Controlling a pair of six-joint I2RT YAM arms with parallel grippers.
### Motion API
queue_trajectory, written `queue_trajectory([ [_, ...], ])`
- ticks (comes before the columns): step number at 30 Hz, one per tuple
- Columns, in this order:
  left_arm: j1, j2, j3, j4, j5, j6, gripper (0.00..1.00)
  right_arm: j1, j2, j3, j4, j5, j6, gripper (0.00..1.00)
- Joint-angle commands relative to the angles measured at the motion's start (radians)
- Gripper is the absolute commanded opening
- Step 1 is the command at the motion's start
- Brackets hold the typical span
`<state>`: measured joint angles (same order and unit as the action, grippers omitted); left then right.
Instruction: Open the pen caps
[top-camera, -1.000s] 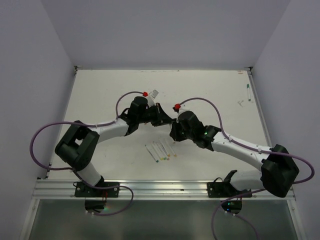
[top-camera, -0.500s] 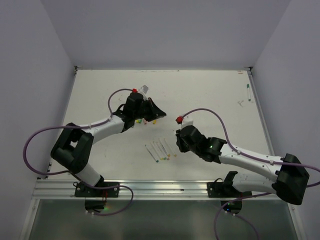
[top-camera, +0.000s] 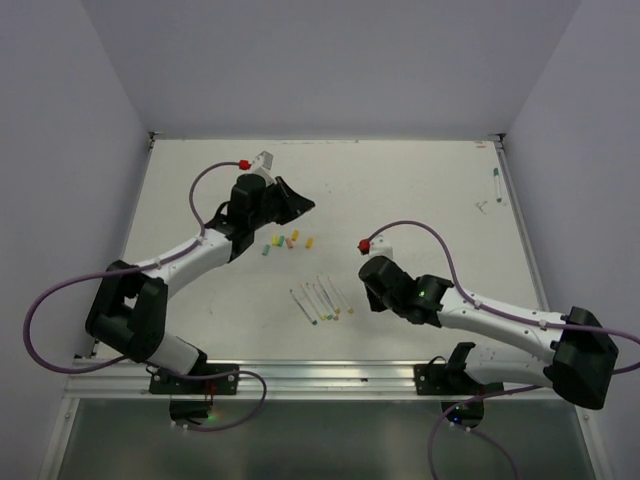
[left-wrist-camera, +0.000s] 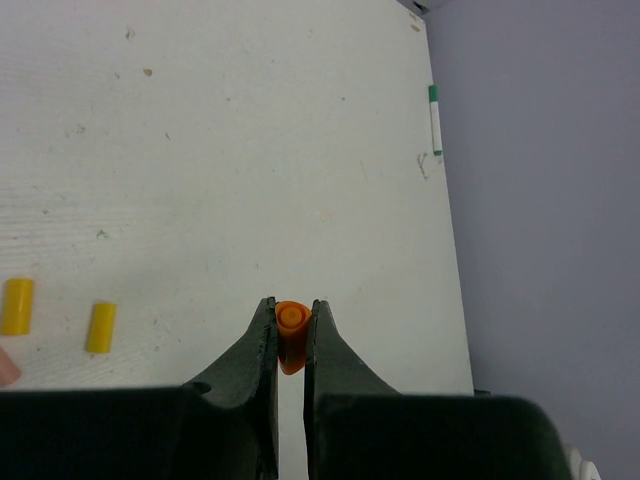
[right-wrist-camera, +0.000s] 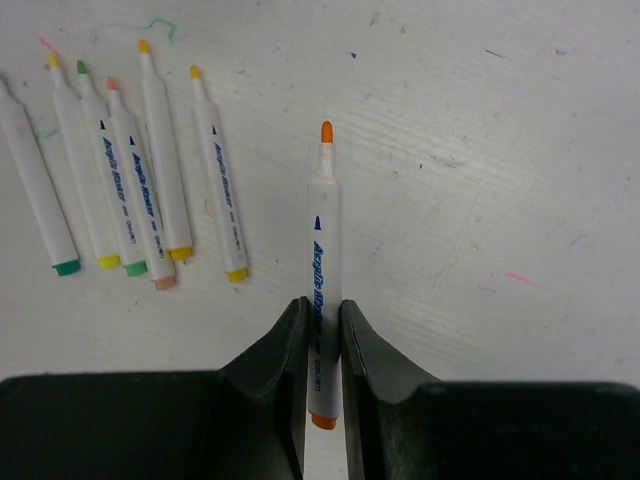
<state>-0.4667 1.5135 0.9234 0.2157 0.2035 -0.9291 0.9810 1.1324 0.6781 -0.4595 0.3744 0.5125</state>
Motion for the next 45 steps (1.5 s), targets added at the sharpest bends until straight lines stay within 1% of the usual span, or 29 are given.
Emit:
queue_trajectory([
  [1, 0.005, -0.068, 0.022, -0.038, -0.076, 0.104, 0.00, -0.004, 0.019, 0.029, -0.027, 0.073, 0.026, 0.00],
  [5, 0.002, -0.088, 0.015, -0.082, -0.087, 0.170, 0.00, -0.039, 0.082, 0.047, -0.028, 0.077, 0.027, 0.00],
  [9, 0.002, -0.072, 0.014, -0.102, -0.087, 0.211, 0.00, -0.137, 0.099, 0.032, 0.028, 0.012, 0.003, 0.00],
  [12, 0.002, -0.044, 0.015, -0.101, -0.072, 0.219, 0.00, -0.172, 0.105, 0.023, 0.056, -0.043, -0.032, 0.00],
  [13, 0.000, -0.035, 0.015, -0.096, -0.062, 0.220, 0.00, -0.173, 0.115, 0.024, 0.089, -0.096, -0.048, 0.00],
  [16, -0.007, 0.019, 0.034, -0.102, -0.059, 0.227, 0.00, -0.171, 0.165, 0.037, 0.146, -0.170, -0.081, 0.00],
  [18, -0.016, 0.068, 0.054, -0.113, -0.058, 0.234, 0.00, -0.168, 0.196, 0.040, 0.166, -0.189, -0.088, 0.00],
  [23, -0.067, 0.160, 0.127, -0.190, -0.137, 0.272, 0.00, -0.154, 0.245, 0.029, 0.240, -0.239, -0.085, 0.00],
  [28, -0.112, 0.185, 0.137, -0.202, -0.199, 0.292, 0.00, -0.150, 0.277, 0.017, 0.280, -0.265, -0.078, 0.00],
  [30, -0.124, 0.203, 0.147, -0.214, -0.199, 0.306, 0.00, -0.137, 0.297, 0.017, 0.294, -0.281, -0.072, 0.00],
  [31, -0.130, 0.209, 0.161, -0.249, -0.240, 0.312, 0.00, -0.134, 0.302, 0.015, 0.301, -0.282, -0.069, 0.00],
  [32, -0.135, 0.226, 0.170, -0.260, -0.249, 0.317, 0.00, -0.127, 0.308, 0.015, 0.308, -0.284, -0.065, 0.00],
  [35, -0.145, 0.251, 0.180, -0.269, -0.240, 0.322, 0.00, -0.122, 0.316, 0.009, 0.324, -0.290, -0.043, 0.08],
  [37, -0.150, 0.261, 0.180, -0.269, -0.251, 0.325, 0.00, -0.122, 0.305, 0.006, 0.320, -0.266, -0.034, 0.14],
  [39, -0.154, 0.277, 0.189, -0.286, -0.263, 0.332, 0.00, -0.122, 0.278, 0.005, 0.312, -0.247, -0.028, 0.22],
  [40, -0.156, 0.281, 0.192, -0.291, -0.265, 0.335, 0.00, -0.122, 0.262, 0.003, 0.308, -0.236, -0.026, 0.27],
  [41, -0.159, 0.289, 0.192, -0.291, -0.266, 0.337, 0.00, -0.122, 0.250, 0.003, 0.303, -0.236, -0.020, 0.37],
  [43, -0.162, 0.298, 0.196, -0.297, -0.263, 0.337, 0.00, -0.122, 0.199, 0.006, 0.286, -0.227, -0.005, 0.48],
  [44, -0.165, 0.306, 0.198, -0.297, -0.265, 0.335, 0.00, -0.125, 0.182, 0.011, 0.280, -0.209, 0.003, 0.57],
  [45, -0.170, 0.310, 0.203, -0.296, -0.271, 0.337, 0.00, -0.127, 0.162, 0.023, 0.269, -0.204, 0.004, 0.59],
])
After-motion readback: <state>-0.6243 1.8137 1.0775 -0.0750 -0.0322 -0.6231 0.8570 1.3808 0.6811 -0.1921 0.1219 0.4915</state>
